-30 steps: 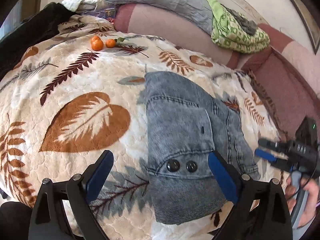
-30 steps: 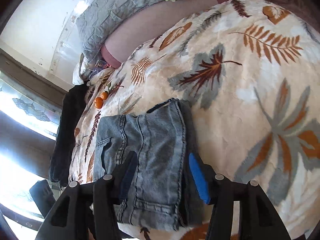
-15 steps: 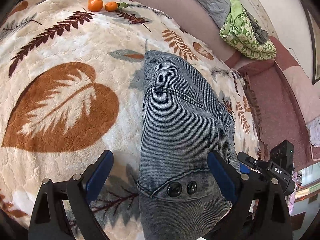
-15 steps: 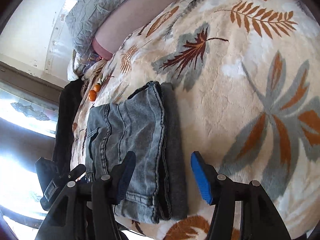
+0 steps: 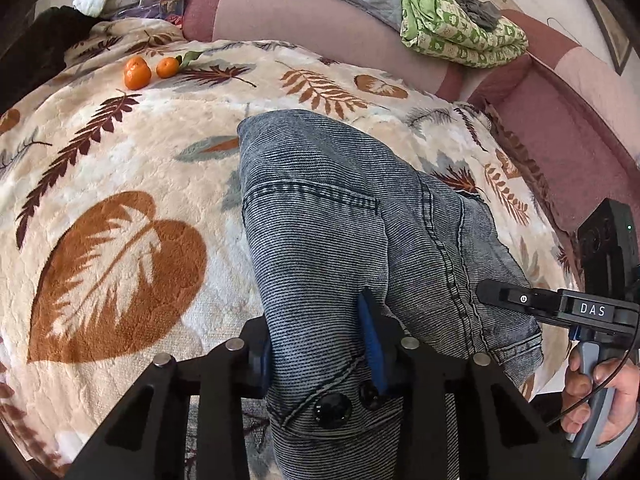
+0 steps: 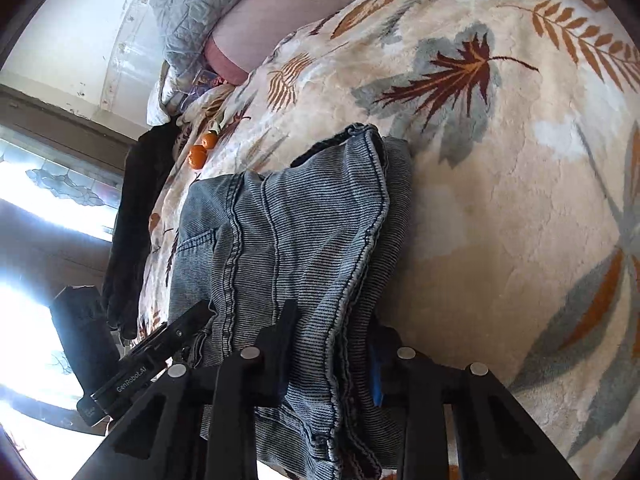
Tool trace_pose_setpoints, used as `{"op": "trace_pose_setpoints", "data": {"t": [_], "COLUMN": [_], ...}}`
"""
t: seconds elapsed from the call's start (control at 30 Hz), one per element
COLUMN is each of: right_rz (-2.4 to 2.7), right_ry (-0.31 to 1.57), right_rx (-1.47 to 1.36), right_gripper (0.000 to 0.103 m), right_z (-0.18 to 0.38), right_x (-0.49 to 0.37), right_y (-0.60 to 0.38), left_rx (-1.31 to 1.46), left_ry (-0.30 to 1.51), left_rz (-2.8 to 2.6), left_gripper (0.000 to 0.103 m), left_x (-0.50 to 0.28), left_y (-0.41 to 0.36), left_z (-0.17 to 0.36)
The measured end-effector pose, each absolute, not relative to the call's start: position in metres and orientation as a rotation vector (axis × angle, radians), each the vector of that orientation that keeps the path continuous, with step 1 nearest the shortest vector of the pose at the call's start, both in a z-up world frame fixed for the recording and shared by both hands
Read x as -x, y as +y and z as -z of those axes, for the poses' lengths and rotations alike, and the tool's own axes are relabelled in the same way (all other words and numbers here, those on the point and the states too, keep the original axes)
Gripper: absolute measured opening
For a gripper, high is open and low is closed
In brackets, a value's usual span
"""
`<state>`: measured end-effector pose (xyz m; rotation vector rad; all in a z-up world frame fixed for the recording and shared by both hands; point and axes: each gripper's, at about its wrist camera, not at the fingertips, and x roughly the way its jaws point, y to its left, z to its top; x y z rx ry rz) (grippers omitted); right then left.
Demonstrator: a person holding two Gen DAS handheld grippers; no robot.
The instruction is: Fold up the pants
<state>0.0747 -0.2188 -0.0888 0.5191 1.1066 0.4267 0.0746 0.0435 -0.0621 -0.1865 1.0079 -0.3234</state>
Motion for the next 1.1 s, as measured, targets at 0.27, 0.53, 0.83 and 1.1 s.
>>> {"op": "trace_pose_setpoints", "data": {"t": [0.27, 0.53, 0.83, 1.1], "right_rz": [-0.487, -0.524, -0.491, -0.464], "right_ry": [0.998, 0.878, 0.881, 0.929], "right_rx": [-0.442, -0.427, -0.415, -0.446], "right_gripper": [0.026, 0.026, 0.026, 0.026], "right_z": [0.042, -0.023, -0.022, 0.013], "right_x": [-0.056, -0.089, -0.142, -0.170], "right_y": [-0.199, -0.185, -0.168, -0.172], "left_rx": [0.082, 0.063, 0.012, 0.003], "left_ry": [0.876, 0.754, 0.748, 0.778], "left_rz": [0.319, 0.326, 0.317, 0.303], "left_gripper": [0.023, 0.024, 0.024, 0.024], "left_x": [-0.057, -0.094, -0.143, -0.164], "left_y": [0.042, 0.058, 0.057, 0.053], "left_z": [0.019, -0.047, -0.035, 0.000]}}
